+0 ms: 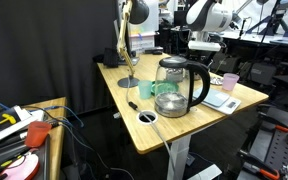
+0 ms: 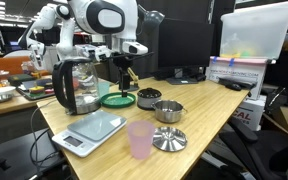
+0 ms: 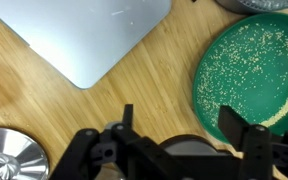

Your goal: Take the plate off the scale and put it on the table

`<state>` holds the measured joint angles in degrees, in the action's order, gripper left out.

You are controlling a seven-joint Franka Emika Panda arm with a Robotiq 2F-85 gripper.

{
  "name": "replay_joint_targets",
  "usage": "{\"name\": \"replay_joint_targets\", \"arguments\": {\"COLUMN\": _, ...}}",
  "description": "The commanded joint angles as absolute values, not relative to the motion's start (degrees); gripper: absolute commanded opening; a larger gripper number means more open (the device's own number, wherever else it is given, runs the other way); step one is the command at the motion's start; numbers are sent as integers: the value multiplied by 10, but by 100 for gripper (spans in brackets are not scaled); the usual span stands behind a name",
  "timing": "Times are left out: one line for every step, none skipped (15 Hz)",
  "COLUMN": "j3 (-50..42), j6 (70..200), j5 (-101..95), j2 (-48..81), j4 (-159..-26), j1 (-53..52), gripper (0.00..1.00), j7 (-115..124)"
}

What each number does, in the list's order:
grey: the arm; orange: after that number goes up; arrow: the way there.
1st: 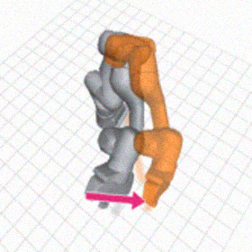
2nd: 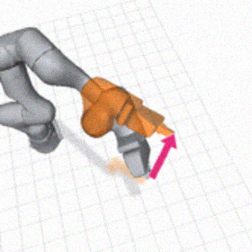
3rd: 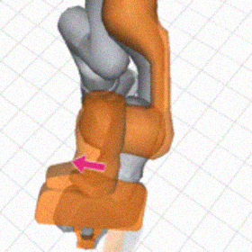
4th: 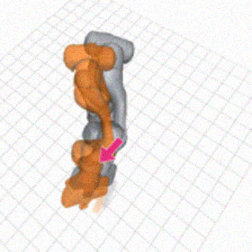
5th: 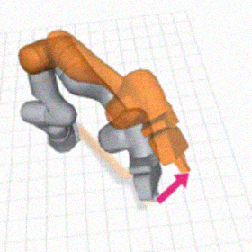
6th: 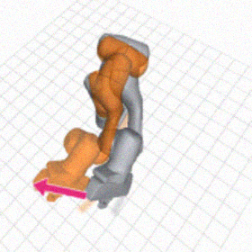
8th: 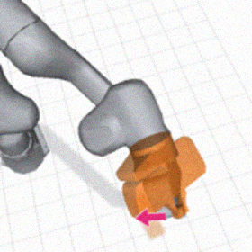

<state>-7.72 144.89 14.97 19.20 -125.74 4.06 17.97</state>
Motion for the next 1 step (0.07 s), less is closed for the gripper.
{"name": "replay_joint_targets", "arguments": {"j3": -73, "j6": 1448, "j5": 147, "j2": 192, "j4": -1257, "j1": 45, "gripper": 87, "j7": 182}}
